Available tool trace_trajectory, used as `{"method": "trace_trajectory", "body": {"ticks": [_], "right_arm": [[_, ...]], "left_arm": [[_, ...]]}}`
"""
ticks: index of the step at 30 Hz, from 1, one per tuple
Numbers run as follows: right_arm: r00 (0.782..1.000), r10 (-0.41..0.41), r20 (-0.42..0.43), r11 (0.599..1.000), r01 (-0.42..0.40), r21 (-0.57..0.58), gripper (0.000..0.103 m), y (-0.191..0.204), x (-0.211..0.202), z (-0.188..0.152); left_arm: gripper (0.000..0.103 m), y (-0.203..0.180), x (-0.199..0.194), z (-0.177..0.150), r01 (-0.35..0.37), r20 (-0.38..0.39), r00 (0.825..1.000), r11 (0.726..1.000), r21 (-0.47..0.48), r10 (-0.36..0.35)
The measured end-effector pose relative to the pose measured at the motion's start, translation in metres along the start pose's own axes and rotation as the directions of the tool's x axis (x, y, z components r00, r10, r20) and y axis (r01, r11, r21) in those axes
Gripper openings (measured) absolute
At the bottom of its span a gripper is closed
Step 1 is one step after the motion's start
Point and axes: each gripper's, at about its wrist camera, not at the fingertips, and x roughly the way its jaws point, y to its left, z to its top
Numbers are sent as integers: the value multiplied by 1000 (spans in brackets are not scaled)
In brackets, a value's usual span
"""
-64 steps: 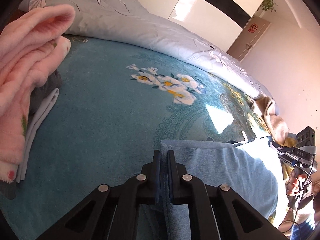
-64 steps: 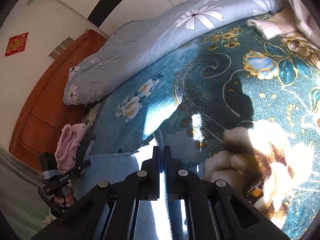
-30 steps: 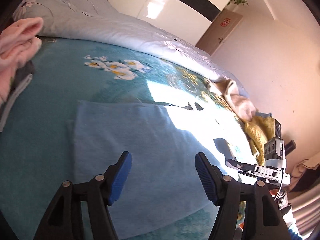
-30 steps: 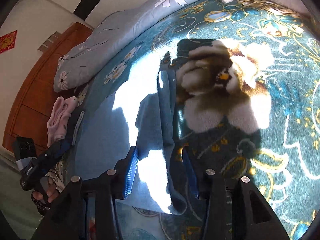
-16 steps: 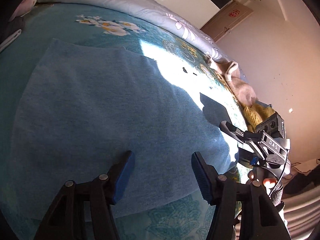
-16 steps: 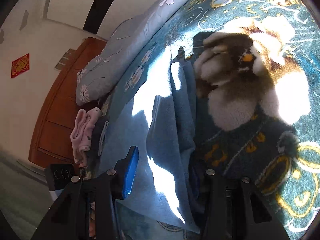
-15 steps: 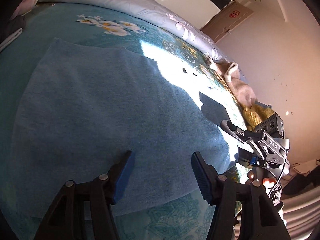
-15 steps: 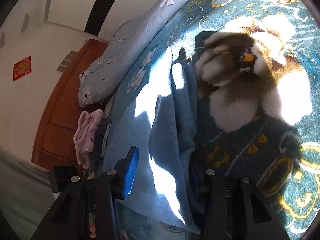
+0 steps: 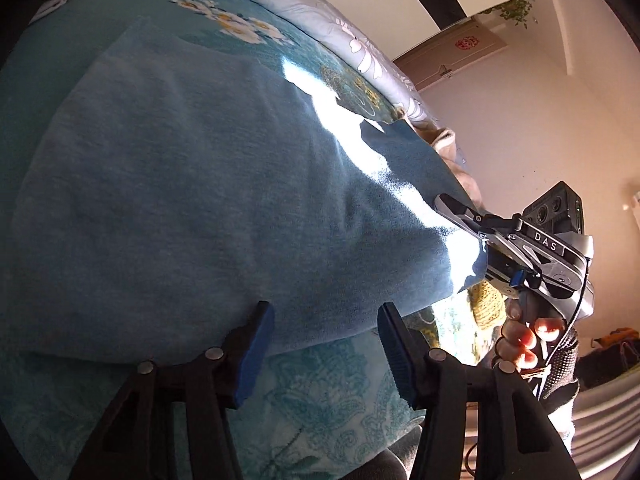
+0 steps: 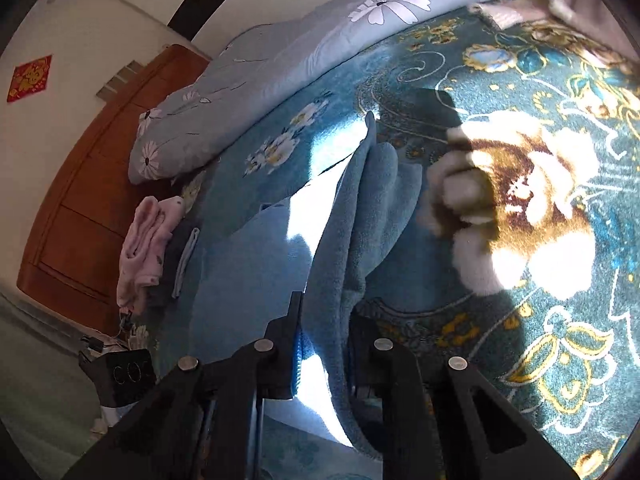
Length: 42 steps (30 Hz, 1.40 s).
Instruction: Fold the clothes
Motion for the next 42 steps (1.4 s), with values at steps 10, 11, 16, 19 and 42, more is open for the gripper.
{"method": "trace_trajectory", "body": {"ticks": [10, 11, 16, 19, 42], "right_arm": [[978, -205, -32, 933, 186, -308, 17, 138, 18, 3], [976, -216, -35, 920, 191, -341, 17, 152, 25, -2], [943, -321, -83, 851, 249, -462, 17, 210, 93, -37], [912, -393, -119, 805, 279, -524, 18, 224, 136, -66], [993, -112, -29, 975, 104, -197, 45, 117, 19, -66]], "left_arm": [[57, 50, -95, -9, 5, 184, 983, 993, -119, 17], [57, 56, -103, -11, 10, 200, 980, 991, -134, 17], [57, 86, -135, -19, 9, 254, 966, 976, -218, 47], [57, 96, -151, -26, -12, 275, 958, 969, -246, 82], [57, 21, -110, 12, -38, 209, 977, 999, 22, 33]]}}
